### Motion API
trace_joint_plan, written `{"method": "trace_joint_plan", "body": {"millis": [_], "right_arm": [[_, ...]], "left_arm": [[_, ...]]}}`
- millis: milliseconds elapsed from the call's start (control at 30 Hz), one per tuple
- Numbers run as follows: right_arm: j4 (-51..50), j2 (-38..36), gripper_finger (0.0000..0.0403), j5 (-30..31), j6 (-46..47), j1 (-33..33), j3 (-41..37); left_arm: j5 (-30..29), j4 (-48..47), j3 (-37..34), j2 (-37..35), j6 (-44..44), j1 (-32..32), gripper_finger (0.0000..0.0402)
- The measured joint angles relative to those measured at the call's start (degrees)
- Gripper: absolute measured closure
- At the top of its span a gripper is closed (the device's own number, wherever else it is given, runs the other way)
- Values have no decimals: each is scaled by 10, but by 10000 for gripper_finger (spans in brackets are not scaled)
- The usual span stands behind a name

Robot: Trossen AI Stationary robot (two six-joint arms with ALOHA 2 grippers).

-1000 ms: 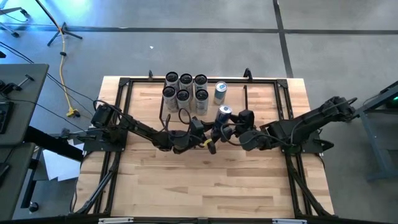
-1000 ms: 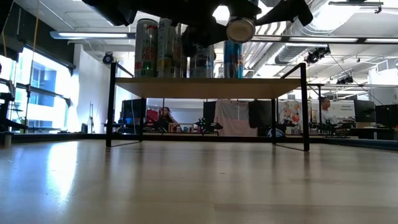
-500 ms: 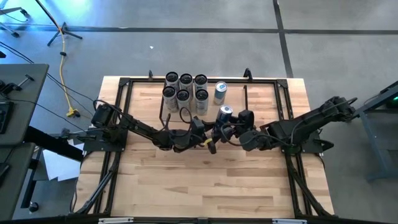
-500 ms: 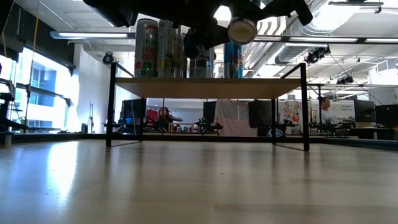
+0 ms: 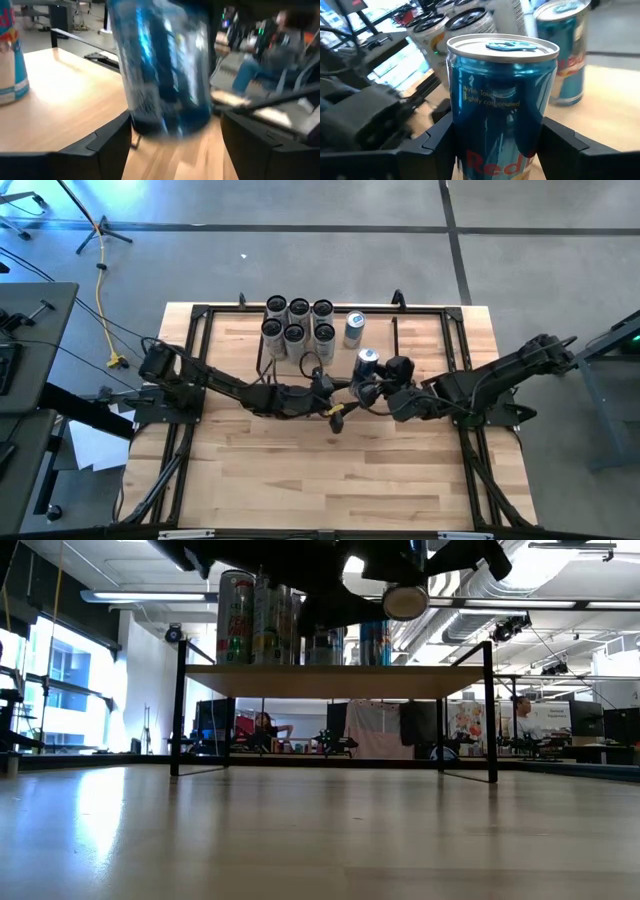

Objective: Place canned beverage on shelf
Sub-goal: Put the blue soda can on the shelf aligned with the other blue soda can

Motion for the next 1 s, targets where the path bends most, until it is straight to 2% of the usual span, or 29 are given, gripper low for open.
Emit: {"method": "trace_joint_plan", "body": {"millis": [233,367,600,1000], "right_arm": [[-55,-28,198,42,-5,-2,1],[-30,-21,198,40,-39,-5,1],[90,44,198,88,-155,-26,1],[100,71,198,74,-191,-57,1]], "left_arm": [[1,-216,0,-79,7,5,123],[-6,-287,0,-123,-21,2,124],[-5,-261,0,-194,-34,-26,124],[-21,-227,0,-387,14,-79,126]]}}
